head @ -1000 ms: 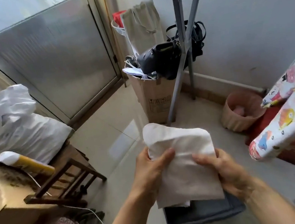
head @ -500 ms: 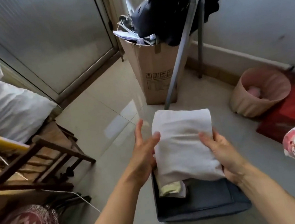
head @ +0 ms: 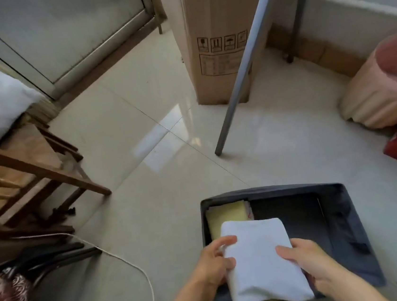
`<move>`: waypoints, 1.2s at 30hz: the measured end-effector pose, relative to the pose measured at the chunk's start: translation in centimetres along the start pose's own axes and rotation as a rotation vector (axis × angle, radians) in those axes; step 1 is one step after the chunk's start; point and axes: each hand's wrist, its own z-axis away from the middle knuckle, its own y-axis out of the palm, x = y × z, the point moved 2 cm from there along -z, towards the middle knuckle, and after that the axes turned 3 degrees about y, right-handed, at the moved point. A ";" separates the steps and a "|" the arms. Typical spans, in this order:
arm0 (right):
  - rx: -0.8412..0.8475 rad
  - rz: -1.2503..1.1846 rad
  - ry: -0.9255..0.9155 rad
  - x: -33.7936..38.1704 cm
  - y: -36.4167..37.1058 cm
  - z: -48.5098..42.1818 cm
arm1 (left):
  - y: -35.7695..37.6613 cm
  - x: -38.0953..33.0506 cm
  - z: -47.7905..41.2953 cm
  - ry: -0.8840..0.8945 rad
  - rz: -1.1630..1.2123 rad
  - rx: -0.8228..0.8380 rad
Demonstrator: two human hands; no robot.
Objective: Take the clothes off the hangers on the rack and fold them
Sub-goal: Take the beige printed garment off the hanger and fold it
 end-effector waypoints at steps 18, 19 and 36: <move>-0.178 0.253 -0.256 -4.0 6.2 -20.1 | 0.2 6.9 -19.5 0.248 -0.397 -0.343; -0.200 0.290 -0.259 -4.2 6.3 -20.4 | 0.1 7.0 -20.0 0.241 -0.380 -0.355; -0.247 0.489 -0.082 -2.7 5.0 -14.4 | 2.2 3.7 -15.6 0.055 -0.546 -0.193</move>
